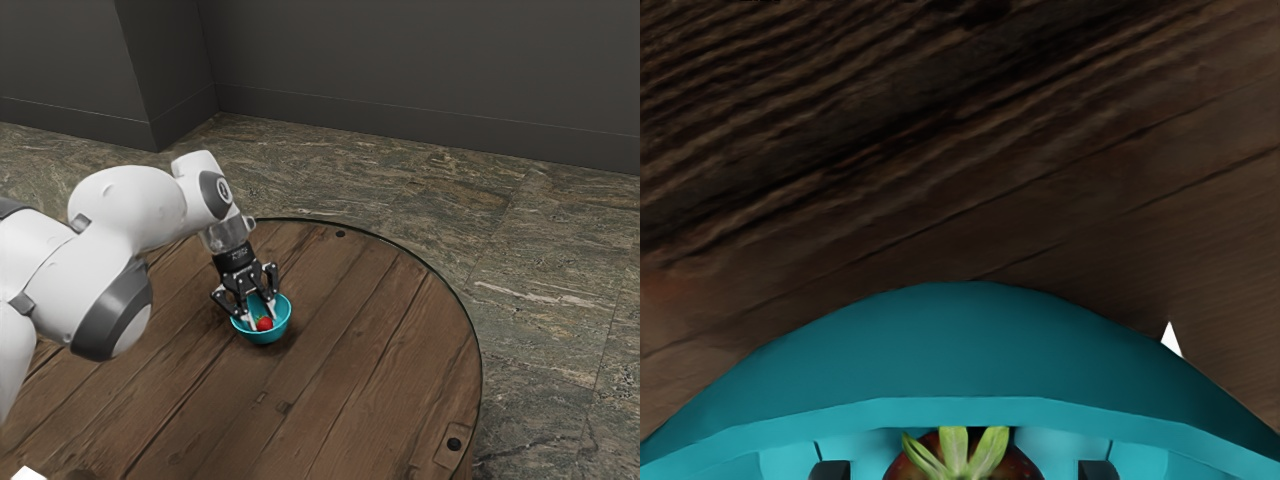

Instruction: Take strawberry from the bowl

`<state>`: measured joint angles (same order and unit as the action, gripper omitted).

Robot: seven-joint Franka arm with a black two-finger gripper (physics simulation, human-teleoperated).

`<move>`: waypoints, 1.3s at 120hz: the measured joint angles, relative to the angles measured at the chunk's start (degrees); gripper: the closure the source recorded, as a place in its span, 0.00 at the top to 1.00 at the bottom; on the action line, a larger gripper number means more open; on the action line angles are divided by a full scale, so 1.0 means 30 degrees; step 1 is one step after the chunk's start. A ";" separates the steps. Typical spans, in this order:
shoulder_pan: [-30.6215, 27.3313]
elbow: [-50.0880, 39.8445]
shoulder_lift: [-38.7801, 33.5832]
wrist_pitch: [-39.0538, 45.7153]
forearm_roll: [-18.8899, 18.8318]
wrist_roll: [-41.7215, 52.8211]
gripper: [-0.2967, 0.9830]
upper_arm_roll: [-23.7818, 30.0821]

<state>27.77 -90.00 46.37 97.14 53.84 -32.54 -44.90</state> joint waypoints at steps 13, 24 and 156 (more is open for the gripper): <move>-0.0022 0.0042 -0.0048 -0.0090 -0.0129 0.0201 0.35 -0.0023; -0.0012 0.0063 -0.0089 -0.0147 -0.0216 0.0352 0.34 -0.0027; 0.1368 0.0197 -0.9193 0.0016 -0.6356 -0.0279 0.62 0.5467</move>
<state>31.87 -89.41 18.79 97.19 34.77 -33.38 -28.50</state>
